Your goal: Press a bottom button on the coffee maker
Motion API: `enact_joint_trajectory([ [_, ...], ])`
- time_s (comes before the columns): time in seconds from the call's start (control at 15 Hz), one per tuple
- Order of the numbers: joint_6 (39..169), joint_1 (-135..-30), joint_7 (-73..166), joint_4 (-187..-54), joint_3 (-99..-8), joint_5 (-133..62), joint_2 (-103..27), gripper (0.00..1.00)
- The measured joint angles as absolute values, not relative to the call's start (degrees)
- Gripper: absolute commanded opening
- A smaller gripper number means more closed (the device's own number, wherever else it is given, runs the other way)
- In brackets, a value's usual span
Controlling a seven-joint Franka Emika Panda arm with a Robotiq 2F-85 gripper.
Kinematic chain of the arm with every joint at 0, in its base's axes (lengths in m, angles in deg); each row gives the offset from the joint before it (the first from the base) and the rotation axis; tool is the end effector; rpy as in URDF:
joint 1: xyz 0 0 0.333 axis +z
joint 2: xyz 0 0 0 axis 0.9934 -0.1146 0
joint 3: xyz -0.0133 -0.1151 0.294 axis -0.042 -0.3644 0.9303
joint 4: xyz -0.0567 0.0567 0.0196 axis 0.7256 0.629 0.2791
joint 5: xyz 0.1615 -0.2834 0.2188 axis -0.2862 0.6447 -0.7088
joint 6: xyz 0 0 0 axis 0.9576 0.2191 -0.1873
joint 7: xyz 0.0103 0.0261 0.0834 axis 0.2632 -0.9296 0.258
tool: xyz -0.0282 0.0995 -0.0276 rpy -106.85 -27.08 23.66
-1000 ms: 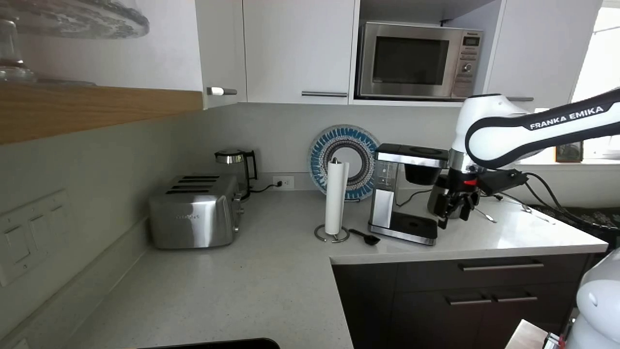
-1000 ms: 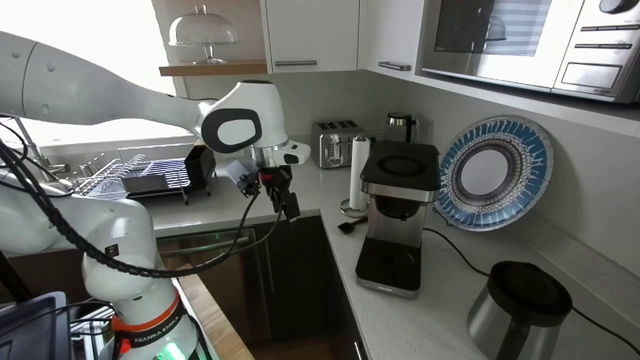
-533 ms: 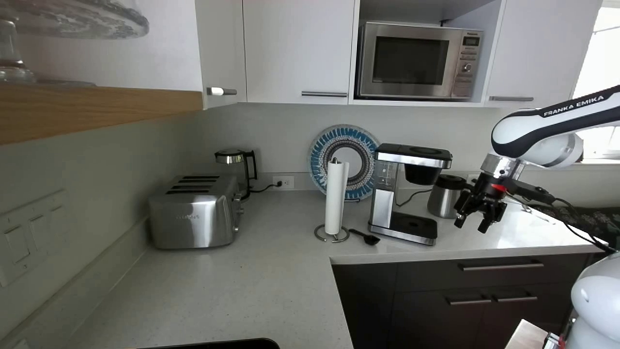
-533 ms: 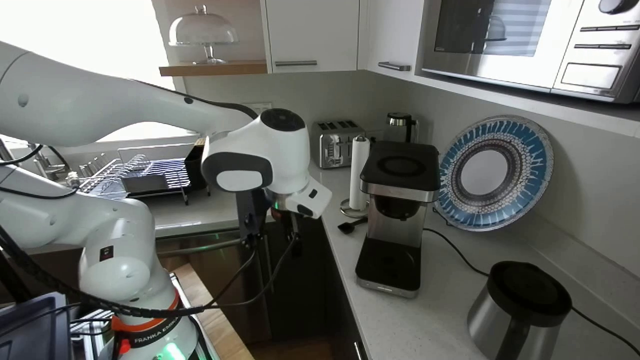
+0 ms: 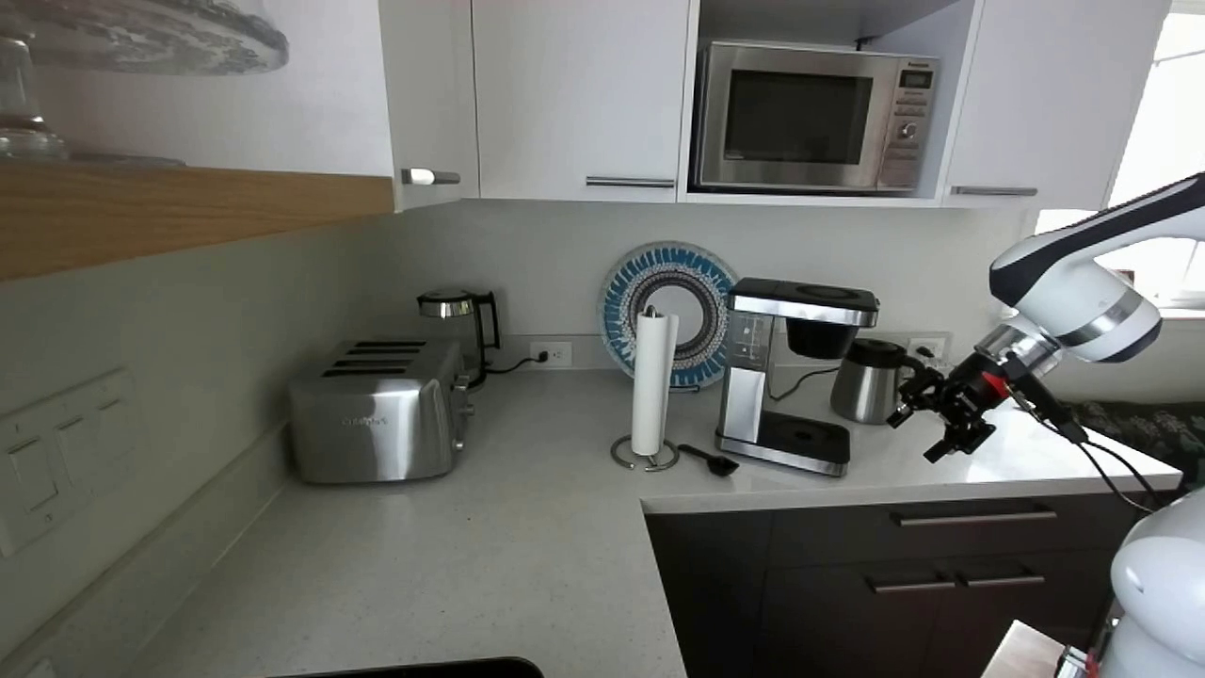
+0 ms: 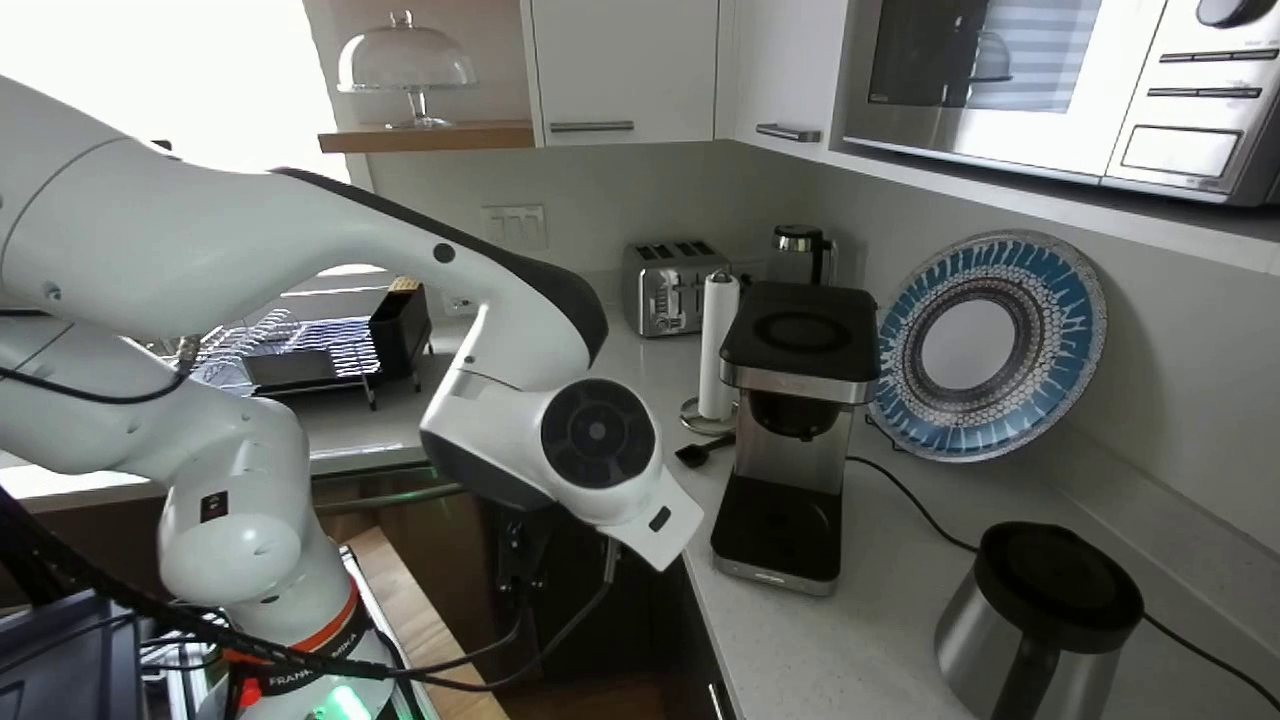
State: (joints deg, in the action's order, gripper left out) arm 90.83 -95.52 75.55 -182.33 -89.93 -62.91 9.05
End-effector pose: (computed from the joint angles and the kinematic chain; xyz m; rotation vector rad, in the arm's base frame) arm 0.2515 -0.2674 0.3604 -2.3443 0.7809 -0.3280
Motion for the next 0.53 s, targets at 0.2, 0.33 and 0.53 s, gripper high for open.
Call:
enact_joint_trajectory([
  [0.2,90.83,-94.57,80.78,-180.54,-94.42,-68.14,5.75,1.00],
  [0.33,90.83,-94.22,81.11,-180.07,-94.62,-68.70,4.90,1.00],
  [0.53,90.83,-93.79,81.11,-179.82,-94.62,-68.81,4.58,1.00],
])
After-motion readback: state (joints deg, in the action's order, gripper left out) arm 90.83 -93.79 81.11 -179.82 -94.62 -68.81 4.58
